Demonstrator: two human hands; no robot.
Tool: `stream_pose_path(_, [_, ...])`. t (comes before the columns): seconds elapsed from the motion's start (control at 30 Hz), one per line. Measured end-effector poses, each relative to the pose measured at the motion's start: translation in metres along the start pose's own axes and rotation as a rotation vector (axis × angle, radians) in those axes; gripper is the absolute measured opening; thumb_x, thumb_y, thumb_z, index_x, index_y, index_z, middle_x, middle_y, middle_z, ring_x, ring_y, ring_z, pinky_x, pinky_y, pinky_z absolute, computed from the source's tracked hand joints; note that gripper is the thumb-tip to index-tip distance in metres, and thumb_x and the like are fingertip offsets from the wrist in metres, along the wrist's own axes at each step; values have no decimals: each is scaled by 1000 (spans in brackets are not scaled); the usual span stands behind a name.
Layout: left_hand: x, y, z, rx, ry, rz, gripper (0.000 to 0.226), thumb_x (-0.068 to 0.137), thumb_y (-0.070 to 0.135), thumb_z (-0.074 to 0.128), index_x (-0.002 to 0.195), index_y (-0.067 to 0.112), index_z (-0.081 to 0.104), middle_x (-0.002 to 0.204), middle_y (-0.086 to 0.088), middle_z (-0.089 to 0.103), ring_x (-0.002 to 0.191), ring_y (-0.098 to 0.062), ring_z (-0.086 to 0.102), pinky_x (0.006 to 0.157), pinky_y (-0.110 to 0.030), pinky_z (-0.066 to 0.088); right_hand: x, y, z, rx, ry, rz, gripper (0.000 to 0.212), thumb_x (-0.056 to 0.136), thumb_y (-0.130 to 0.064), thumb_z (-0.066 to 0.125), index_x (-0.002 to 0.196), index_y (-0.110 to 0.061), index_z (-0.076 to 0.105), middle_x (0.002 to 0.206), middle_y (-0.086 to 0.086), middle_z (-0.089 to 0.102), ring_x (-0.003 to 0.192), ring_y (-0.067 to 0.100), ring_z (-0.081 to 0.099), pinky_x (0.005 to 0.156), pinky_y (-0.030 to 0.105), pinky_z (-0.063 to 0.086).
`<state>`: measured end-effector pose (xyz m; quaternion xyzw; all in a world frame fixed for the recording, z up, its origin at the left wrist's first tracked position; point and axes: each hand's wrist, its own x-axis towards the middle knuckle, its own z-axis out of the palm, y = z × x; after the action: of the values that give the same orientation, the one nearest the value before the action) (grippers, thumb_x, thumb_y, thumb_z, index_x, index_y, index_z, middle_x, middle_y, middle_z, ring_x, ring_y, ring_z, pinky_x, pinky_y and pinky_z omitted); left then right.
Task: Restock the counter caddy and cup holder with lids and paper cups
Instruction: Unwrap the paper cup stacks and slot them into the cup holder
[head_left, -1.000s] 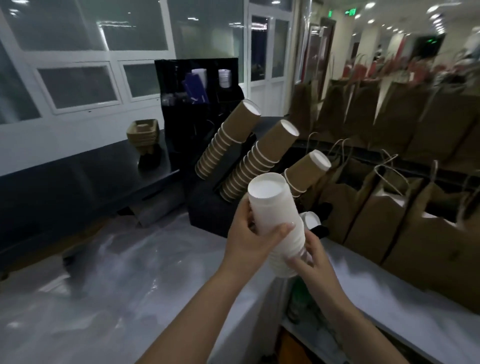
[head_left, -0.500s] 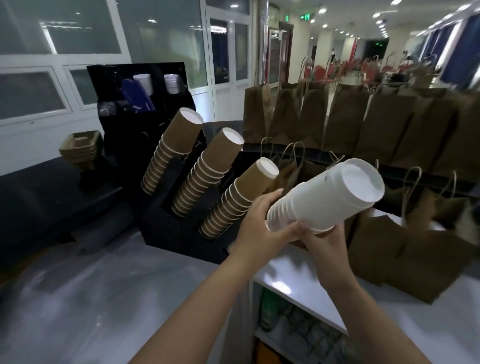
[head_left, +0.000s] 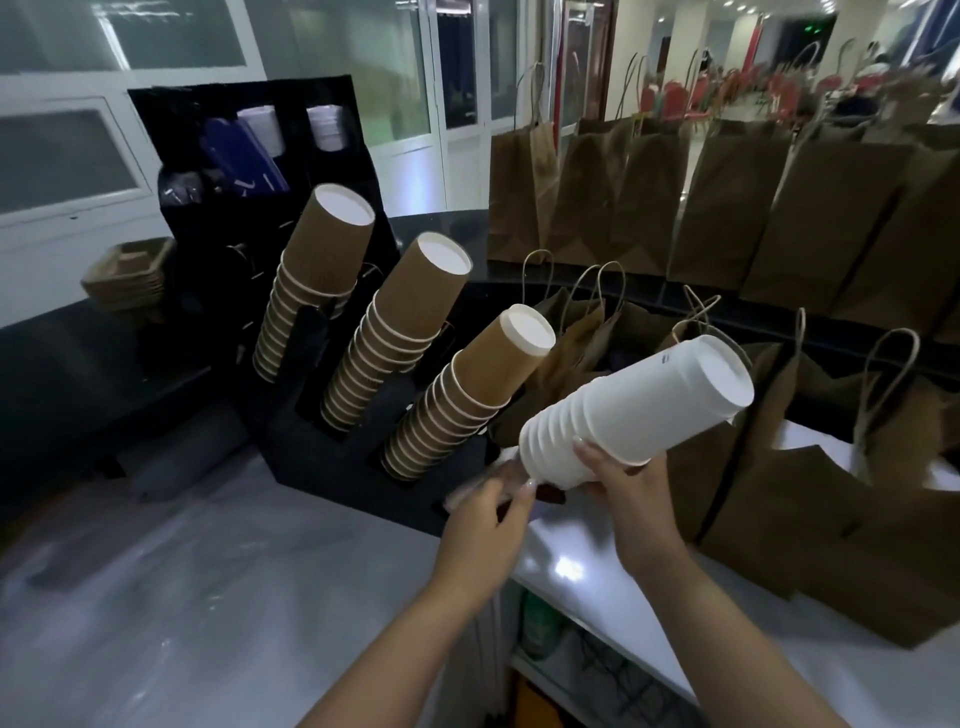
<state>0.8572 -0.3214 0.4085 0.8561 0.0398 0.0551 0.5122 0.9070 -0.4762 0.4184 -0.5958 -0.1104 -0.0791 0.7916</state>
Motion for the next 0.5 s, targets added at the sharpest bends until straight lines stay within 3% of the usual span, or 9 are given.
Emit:
stream_pose_path(0.07, [3, -5, 5, 11, -7, 30, 24, 100, 36, 47, 123, 41, 54, 96, 43, 53, 93, 26, 45, 80, -2, 36, 3, 3, -1, 22, -7, 27, 77, 67, -26, 81, 136, -17, 47, 123, 6, 61, 115, 22, 60, 90, 31, 54])
stream_pose_path(0.13, [6, -3, 8, 24, -21, 56, 29, 100, 34, 45, 115, 58, 39, 102, 51, 44, 101, 32, 38, 83, 1, 32, 8, 4, -3, 30, -22, 36, 76, 68, -26, 80, 136, -16, 47, 124, 6, 61, 114, 20, 61, 89, 30, 54])
stream_pose_path(0.23, [12, -8, 15, 21, 5, 80, 28, 101, 33, 45, 112, 57, 39, 106, 49, 46, 106, 27, 39, 86, -2, 32, 14, 7, -7, 17, -46, 47, 69, 75, -16, 80, 135, -16, 48, 124, 5, 61, 115, 19, 60, 92, 32, 54])
stream_pose_path(0.33, [16, -13, 20, 46, 27, 124, 21, 101, 35, 42, 120, 44, 48, 108, 51, 47, 109, 21, 42, 92, -12, 37, 19, 8, -9, 1, -71, 41, 65, 77, -16, 79, 134, -19, 49, 124, 3, 61, 117, 20, 59, 95, 39, 53])
stream_pose_path(0.4, [22, -17, 25, 92, 25, 150, 34, 99, 48, 36, 131, 38, 43, 122, 43, 46, 122, 13, 39, 104, -26, 38, 23, 8, -10, 3, -78, 56, 66, 74, -22, 80, 133, -22, 50, 124, 2, 62, 117, 22, 59, 96, 47, 52])
stream_pose_path(0.5, [29, -25, 32, 152, 16, 111, 71, 92, 68, 21, 149, 27, 27, 152, 11, 35, 142, -6, 27, 115, -40, 29, 25, 10, -14, -4, -80, 71, 69, 72, -25, 80, 134, -22, 49, 125, 3, 61, 119, 25, 58, 96, 53, 51])
